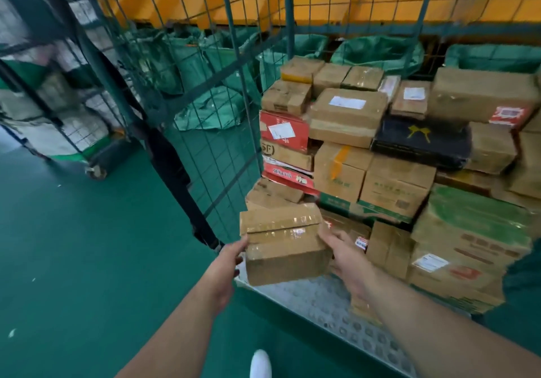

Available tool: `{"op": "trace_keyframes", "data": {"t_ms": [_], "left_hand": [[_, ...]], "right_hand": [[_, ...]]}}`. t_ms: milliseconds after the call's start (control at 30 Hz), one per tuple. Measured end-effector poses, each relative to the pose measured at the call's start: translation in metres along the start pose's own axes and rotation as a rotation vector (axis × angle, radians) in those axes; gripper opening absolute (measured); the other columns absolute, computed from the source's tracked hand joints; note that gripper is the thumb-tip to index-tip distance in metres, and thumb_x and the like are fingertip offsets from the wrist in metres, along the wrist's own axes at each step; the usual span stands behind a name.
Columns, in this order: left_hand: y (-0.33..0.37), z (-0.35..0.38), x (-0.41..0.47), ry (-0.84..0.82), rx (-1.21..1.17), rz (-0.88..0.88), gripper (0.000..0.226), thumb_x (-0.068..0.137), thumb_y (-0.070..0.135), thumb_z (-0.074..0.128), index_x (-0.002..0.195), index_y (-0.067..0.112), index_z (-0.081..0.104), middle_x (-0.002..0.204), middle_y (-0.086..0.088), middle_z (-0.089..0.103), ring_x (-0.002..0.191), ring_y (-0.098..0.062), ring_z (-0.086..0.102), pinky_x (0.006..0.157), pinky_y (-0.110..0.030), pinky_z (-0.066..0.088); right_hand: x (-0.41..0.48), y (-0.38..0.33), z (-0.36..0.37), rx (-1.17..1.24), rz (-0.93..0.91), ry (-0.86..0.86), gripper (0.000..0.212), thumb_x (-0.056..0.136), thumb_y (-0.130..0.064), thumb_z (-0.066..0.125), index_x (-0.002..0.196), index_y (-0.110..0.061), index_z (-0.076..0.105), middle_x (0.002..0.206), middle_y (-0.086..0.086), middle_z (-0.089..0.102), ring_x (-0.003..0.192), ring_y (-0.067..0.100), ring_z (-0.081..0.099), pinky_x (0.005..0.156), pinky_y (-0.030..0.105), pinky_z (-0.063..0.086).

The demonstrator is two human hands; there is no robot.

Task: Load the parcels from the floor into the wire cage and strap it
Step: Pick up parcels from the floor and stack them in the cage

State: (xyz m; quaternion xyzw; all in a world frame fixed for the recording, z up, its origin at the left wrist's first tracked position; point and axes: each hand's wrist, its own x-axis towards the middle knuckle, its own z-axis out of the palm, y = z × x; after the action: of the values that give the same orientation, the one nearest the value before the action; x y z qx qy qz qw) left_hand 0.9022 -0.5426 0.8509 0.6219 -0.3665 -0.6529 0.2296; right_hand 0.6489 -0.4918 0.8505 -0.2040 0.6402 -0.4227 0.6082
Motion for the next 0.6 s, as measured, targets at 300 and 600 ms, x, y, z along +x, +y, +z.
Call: {"op": "trace_keyframes", "data": {"t_ms": [300, 600], "left_hand": [[0.100, -0.033, 0.146, -0.108, 0.351, 0.067, 0.055, 0.089, 0.012, 0.072, 0.135, 0.032, 0.047, 0.110, -0.004, 0.075, 0.099, -0.026, 0.072, 0.082, -0.042, 0.058], [0.124, 0.023, 0.224, -0.286, 0.164, -0.140, 0.110, 0.058, 0.082, 0.076, 0.146, 0.032, 0.036, 0.143, 0.000, 0.044, 0.141, -0.029, 0.041, 0.118, -0.052, 0.033]], "right_hand": [[0.089, -0.057, 0.053, -0.121, -0.024, 0.273, 0.033, 0.095, -0.003, 0.068, 0.118, -0.023, 0.055, 0.116, -0.003, 0.069, 0.104, 0.018, 0.065, 0.088, 0.038, 0.057], [0.151, -0.052, 0.031, -0.174, 0.168, 0.293, 0.041, 0.090, -0.014, 0.062, 0.129, -0.021, 0.048, 0.109, 0.003, 0.064, 0.100, 0.020, 0.059, 0.085, 0.038, 0.050]]}}
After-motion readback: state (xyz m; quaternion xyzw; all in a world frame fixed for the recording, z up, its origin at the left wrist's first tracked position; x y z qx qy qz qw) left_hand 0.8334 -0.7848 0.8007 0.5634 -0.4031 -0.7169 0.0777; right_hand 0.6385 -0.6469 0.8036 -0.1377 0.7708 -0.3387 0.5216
